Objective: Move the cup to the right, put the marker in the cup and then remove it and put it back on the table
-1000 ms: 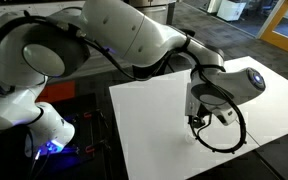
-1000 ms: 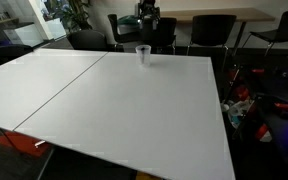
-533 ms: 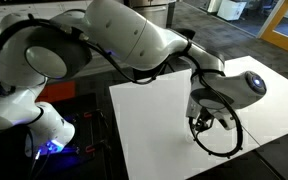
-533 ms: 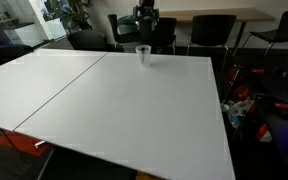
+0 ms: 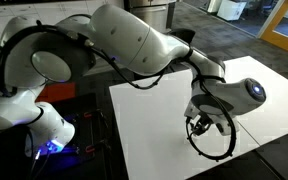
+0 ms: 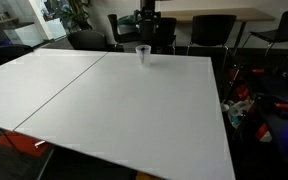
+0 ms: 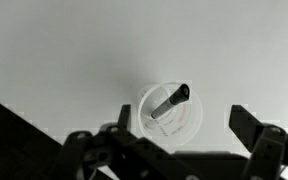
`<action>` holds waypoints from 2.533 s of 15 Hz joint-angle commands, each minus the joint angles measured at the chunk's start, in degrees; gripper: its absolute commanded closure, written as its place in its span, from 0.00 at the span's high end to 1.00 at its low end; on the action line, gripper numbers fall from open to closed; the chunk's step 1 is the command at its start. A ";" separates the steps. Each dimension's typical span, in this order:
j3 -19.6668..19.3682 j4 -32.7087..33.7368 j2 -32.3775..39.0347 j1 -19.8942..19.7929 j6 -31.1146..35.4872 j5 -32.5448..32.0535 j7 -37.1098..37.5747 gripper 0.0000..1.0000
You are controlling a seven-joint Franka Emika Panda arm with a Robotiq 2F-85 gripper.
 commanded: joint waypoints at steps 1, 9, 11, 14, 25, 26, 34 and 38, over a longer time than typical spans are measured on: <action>-0.90 3.02 1.89 0.27 -2.89 1.09 3.47 1.00; -0.76 2.12 3.68 0.27 -0.53 1.80 4.06 1.00; -0.74 2.38 3.97 0.24 -0.53 1.83 4.07 1.00; -0.89 2.61 4.34 0.74 0.35 1.81 5.10 1.00; -1.27 2.67 5.66 2.38 4.32 1.80 8.50 0.67; -1.32 2.89 5.90 2.47 4.81 1.77 9.11 0.69; -2.05 5.02 8.48 2.87 6.53 1.80 13.62 0.59; -2.69 6.03 9.64 2.77 8.15 1.97 16.82 0.52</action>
